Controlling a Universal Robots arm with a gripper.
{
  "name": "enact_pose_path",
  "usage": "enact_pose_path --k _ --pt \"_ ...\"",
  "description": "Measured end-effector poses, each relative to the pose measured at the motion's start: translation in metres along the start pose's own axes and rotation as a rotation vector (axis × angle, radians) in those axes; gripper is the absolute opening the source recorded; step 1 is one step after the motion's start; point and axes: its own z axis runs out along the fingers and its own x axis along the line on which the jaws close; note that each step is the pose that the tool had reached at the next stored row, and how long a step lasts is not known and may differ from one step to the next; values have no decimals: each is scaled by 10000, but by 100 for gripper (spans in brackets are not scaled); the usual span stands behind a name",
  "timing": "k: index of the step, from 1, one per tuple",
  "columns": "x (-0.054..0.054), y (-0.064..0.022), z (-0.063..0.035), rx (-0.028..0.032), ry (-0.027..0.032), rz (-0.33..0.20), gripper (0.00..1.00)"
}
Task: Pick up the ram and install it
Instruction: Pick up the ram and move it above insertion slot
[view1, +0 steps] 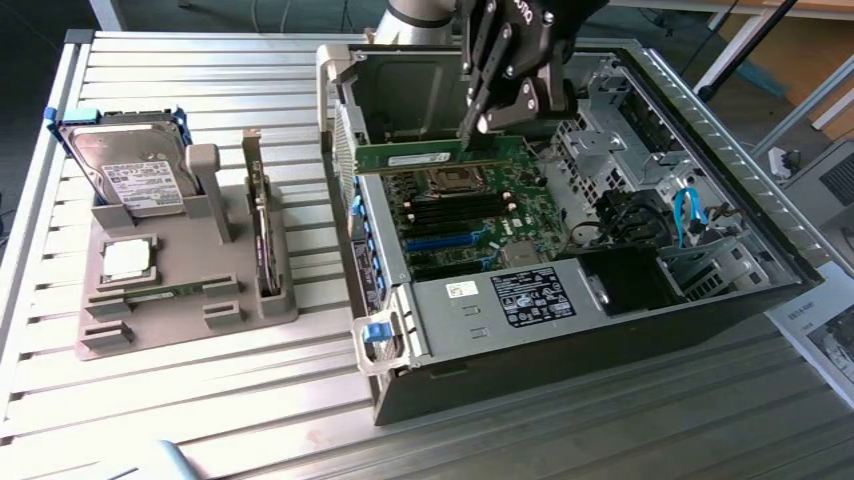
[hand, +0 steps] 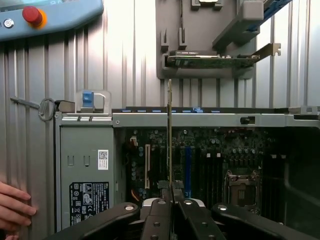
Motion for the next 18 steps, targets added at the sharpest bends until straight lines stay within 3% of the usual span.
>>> enact_pose_path --k 4,18 --pt "7 -115 -2 0 -21 -1 12" --pt "29 -397 -8 0 -87 -2 12"
